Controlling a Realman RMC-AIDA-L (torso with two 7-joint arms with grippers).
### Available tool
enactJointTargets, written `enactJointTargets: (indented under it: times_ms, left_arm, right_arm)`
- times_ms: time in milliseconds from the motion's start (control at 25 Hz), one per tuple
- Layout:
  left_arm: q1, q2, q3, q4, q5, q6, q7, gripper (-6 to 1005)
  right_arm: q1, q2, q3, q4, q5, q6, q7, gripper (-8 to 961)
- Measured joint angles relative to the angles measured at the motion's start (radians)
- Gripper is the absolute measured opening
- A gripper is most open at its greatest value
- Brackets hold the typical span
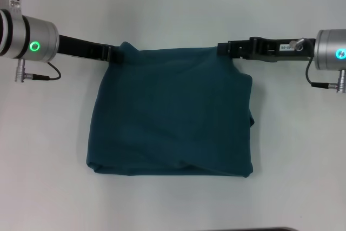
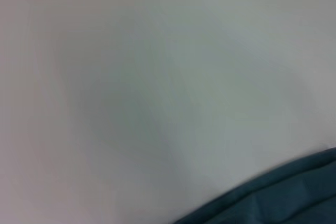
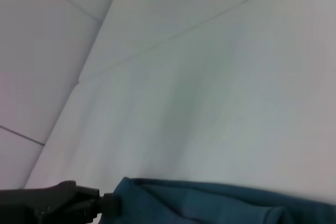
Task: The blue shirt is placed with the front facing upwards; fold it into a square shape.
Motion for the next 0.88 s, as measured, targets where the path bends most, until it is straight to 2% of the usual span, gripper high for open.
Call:
enactJointTargets:
  times_ms: [280,480,880]
  left_arm:
    - [-0.002,0.000,-0.001,0.000,0.000,0.000,0.006,34]
    - [-0.002,0.000,-0.004,0.000,0.000,0.000,0.006,35]
    - [0.007,0.003,-0.009,0.000,0.000,-0.008,0.006,37]
  right_arm:
    - [0.016,0.008,-0.016,0.002,-0.002,0.026,0.006,497]
    - [0.015,0.009,-0.016,-0.001,-0.001,0.026,0.002,254]
    - [0.021,0.008,-0.014,-0.009,0.003,0.004,-0.022,56]
